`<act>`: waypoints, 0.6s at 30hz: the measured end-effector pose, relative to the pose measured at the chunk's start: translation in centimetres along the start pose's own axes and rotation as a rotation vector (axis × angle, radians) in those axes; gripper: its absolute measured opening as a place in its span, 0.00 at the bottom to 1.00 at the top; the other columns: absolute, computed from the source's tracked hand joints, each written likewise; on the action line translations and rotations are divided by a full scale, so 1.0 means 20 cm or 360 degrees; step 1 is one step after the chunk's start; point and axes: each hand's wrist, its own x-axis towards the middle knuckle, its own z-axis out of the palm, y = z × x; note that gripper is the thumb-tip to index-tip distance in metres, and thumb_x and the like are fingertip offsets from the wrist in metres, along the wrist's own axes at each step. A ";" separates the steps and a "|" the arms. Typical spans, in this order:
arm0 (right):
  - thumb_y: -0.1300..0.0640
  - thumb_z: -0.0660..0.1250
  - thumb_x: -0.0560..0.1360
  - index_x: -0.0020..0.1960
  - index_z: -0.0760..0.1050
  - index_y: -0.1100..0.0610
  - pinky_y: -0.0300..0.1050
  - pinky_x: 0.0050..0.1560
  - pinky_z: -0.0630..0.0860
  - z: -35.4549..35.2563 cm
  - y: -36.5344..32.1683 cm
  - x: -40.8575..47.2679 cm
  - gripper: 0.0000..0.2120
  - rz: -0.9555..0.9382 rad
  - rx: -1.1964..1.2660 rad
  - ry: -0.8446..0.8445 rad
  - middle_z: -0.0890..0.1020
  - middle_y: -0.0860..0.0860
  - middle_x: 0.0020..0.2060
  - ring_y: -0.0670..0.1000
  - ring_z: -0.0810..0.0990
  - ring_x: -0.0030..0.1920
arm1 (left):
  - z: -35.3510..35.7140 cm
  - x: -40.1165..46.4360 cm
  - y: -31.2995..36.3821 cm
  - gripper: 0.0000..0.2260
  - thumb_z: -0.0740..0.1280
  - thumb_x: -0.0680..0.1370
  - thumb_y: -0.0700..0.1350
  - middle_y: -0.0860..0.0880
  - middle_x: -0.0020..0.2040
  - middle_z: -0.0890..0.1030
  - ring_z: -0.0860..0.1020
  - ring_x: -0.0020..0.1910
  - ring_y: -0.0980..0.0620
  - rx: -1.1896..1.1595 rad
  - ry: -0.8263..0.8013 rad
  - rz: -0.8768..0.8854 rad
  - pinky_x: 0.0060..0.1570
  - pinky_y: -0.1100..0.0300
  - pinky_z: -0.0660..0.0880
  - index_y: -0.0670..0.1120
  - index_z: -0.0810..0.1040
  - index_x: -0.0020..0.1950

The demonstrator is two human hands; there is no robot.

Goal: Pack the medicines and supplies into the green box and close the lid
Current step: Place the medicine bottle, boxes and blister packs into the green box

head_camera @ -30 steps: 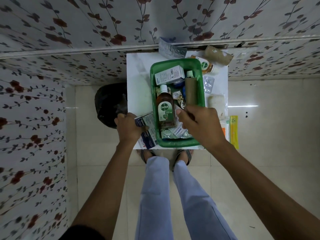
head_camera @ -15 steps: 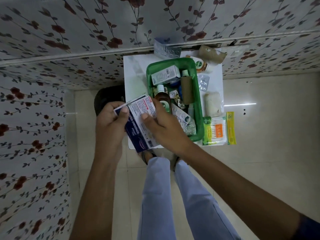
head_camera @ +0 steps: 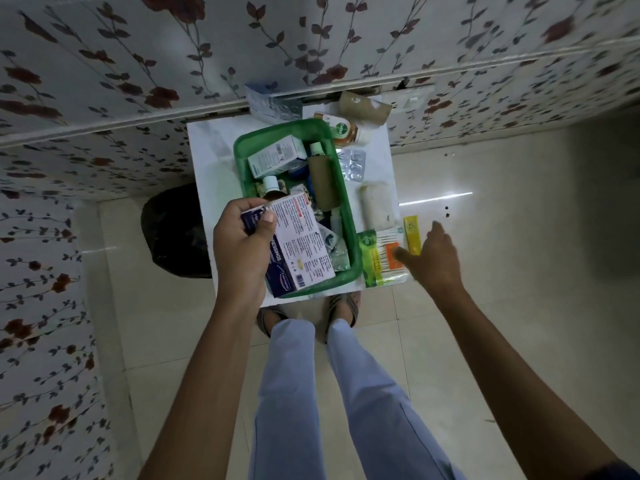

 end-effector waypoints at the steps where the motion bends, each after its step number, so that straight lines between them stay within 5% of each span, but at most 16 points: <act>1: 0.49 0.73 0.68 0.71 0.56 0.66 0.57 0.64 0.69 0.04 0.02 0.01 0.42 0.0011 0.0000 -0.0052 0.70 0.65 0.65 0.64 0.69 0.65 | 0.01 0.00 0.00 0.09 0.65 0.76 0.39 0.51 0.40 0.78 0.76 0.39 0.54 -0.0002 0.0009 -0.0008 0.41 0.57 0.74 0.53 0.74 0.41; 6: 0.52 0.74 0.67 0.67 0.63 0.64 0.54 0.58 0.71 0.14 0.03 0.00 0.35 -0.0094 0.0054 0.0108 0.73 0.64 0.61 0.62 0.71 0.61 | 0.04 0.03 -0.01 0.10 0.65 0.76 0.38 0.51 0.40 0.78 0.76 0.38 0.55 0.0020 0.0018 -0.0006 0.41 0.58 0.75 0.53 0.73 0.41; 12: 0.53 0.76 0.65 0.55 0.71 0.66 0.51 0.50 0.70 0.09 0.04 -0.01 0.26 -0.0110 0.0059 -0.0005 0.77 0.63 0.50 0.61 0.74 0.51 | 0.02 0.06 0.00 0.10 0.65 0.76 0.38 0.52 0.40 0.78 0.76 0.36 0.59 0.0010 0.0049 0.0002 0.35 0.65 0.75 0.53 0.74 0.41; 15: 0.55 0.74 0.67 0.52 0.69 0.63 0.44 0.36 0.70 0.03 0.02 -0.03 0.21 -0.0093 0.0198 -0.0188 0.77 0.56 0.45 0.55 0.74 0.42 | 0.01 0.08 0.00 0.10 0.65 0.76 0.38 0.52 0.40 0.77 0.76 0.37 0.57 0.0039 0.0034 -0.0007 0.38 0.62 0.75 0.53 0.74 0.41; 18: 0.56 0.73 0.69 0.49 0.65 0.58 0.49 0.37 0.75 -0.07 -0.01 -0.07 0.18 -0.0105 0.0232 -0.0267 0.76 0.54 0.42 0.55 0.75 0.39 | 0.03 0.10 -0.01 0.10 0.66 0.75 0.39 0.49 0.42 0.79 0.77 0.42 0.49 0.0155 -0.0044 0.0009 0.46 0.52 0.76 0.55 0.75 0.41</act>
